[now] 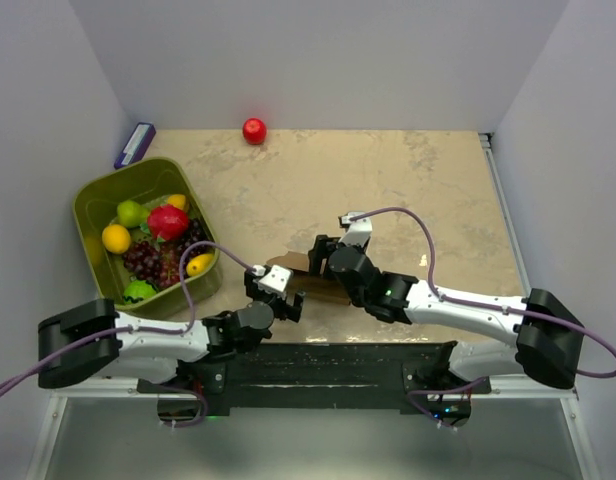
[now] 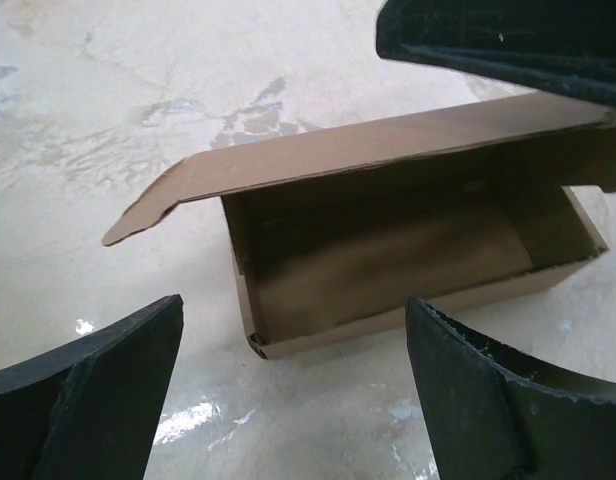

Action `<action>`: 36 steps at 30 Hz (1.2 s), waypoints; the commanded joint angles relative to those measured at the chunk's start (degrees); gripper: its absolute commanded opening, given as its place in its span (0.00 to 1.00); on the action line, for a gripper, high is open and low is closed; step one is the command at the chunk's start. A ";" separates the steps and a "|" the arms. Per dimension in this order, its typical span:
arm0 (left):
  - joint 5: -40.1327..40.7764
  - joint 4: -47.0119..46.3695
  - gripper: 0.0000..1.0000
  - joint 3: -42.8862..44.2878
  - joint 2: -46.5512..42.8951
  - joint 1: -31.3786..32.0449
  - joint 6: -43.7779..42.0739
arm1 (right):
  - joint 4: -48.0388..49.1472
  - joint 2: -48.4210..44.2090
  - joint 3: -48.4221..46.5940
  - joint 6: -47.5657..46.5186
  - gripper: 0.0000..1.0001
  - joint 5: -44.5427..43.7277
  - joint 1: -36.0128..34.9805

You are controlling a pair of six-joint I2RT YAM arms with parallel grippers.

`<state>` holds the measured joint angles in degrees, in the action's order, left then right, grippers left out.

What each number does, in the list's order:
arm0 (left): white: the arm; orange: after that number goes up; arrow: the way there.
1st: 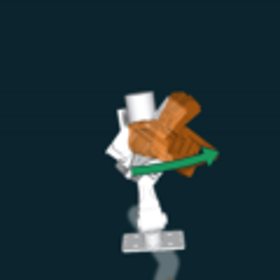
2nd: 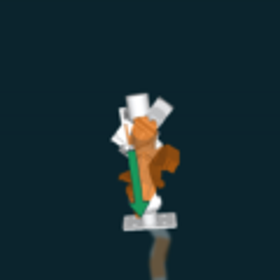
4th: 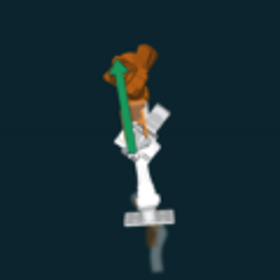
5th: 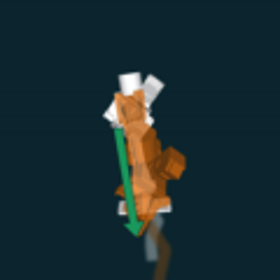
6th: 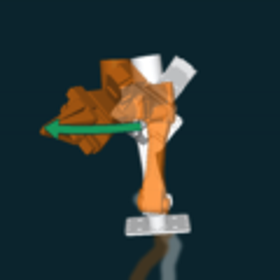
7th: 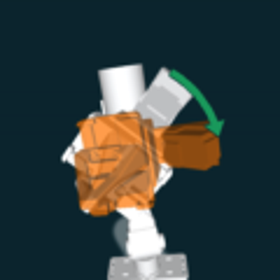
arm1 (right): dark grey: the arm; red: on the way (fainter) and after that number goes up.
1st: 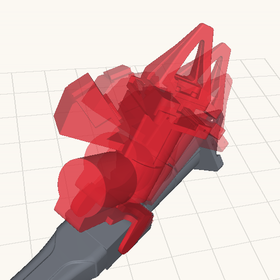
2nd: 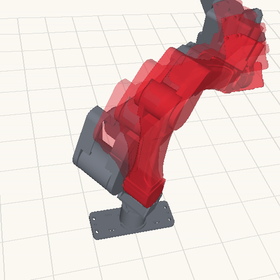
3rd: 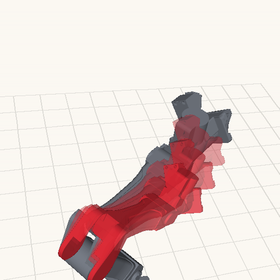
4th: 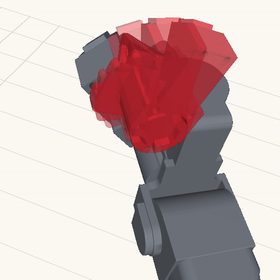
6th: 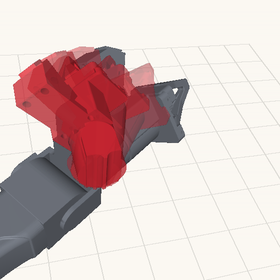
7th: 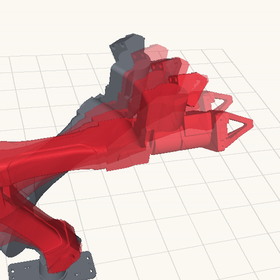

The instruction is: Fold the paper box

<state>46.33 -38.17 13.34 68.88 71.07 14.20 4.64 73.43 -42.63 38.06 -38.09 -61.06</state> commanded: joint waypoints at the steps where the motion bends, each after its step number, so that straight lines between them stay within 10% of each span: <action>1: -6.24 19.41 0.97 3.97 -6.20 0.39 10.49 | 0.55 -3.46 -1.66 -2.46 0.72 -1.64 -0.03; 15: -30.32 54.96 0.86 27.87 -19.40 -3.91 13.58 | -10.79 -8.21 -7.11 -4.76 0.73 3.80 1.38; 23: -44.02 45.92 0.84 31.39 -14.58 -22.70 11.03 | -12.99 -11.02 -7.99 -3.70 0.69 8.29 3.05; 36: -54.32 27.46 0.66 25.78 -5.07 -29.23 13.57 | -13.52 -11.29 -2.46 0.69 0.57 13.12 3.22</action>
<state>-3.07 -1.54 41.69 64.05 42.39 26.48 -9.43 62.02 -47.11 36.29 -27.51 -58.08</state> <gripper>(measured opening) 0.692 0.588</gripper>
